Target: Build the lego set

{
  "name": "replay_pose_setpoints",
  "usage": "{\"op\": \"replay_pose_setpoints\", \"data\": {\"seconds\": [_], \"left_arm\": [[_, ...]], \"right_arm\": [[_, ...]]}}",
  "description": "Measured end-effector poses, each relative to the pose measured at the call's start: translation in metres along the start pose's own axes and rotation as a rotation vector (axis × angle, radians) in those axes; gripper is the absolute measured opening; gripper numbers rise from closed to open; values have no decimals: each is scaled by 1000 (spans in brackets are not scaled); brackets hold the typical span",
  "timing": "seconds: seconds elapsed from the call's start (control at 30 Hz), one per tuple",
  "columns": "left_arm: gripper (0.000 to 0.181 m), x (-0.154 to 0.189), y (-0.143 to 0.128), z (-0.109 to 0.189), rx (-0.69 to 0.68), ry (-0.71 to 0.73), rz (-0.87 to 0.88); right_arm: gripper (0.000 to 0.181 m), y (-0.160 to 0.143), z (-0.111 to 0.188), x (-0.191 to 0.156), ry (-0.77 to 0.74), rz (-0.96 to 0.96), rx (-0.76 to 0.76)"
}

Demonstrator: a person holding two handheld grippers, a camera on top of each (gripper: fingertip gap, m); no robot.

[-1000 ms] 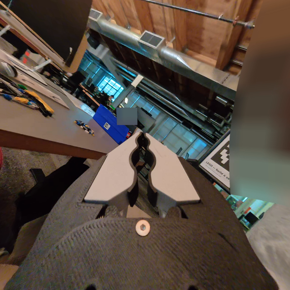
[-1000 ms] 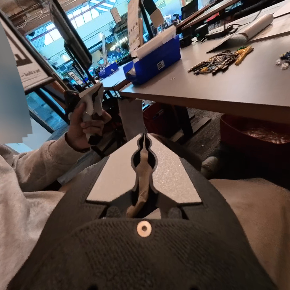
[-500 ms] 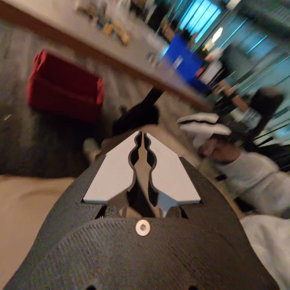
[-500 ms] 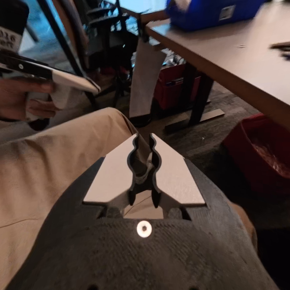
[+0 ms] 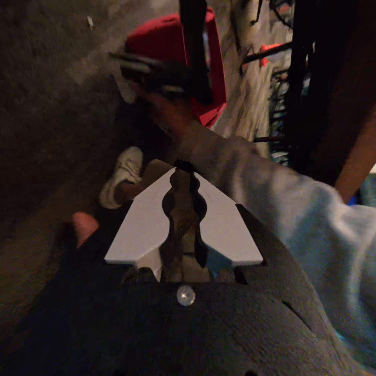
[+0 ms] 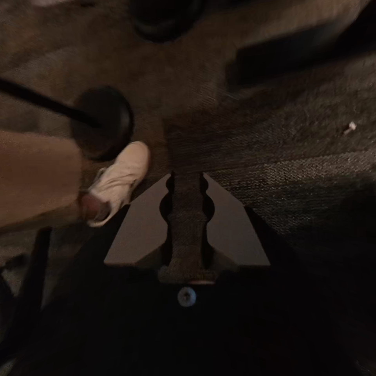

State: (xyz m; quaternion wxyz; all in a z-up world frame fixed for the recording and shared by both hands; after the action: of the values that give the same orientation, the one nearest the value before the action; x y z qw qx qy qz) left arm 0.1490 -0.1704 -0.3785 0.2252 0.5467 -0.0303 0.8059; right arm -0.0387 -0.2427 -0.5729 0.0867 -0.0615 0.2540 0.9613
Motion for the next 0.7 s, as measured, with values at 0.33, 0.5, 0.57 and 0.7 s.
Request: {"op": "replay_pose_setpoints", "data": {"seconds": [0.33, 0.5, 0.57, 0.7], "left_arm": [[14, -80, 27, -2, -8, 70, 339], [19, -93, 13, -18, -39, 35, 455], [19, -98, 8, -23, -56, 30, 485], [19, -107, 4, -27, -59, 35, 509]], "right_arm": [[24, 5, -205, 242, -391, -480, -28], [20, -1, -242, 300, -427, -625, 7], [16, -7, -254, 314, -446, -627, -8], [17, -16, -275, 331, -440, -652, -33]]}}
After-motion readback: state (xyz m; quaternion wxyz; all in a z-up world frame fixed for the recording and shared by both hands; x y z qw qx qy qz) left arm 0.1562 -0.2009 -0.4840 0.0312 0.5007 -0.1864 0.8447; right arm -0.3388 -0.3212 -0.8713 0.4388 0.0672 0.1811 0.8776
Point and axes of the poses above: each gripper's, where its closed fingertips meet, z back along the fingers, y out of its top, x = y × z across the jaws, the point moved 4 cm from there along z, back along the fingers, and after that the axes turned 6 degrees about -y, right-handed, at the moved point
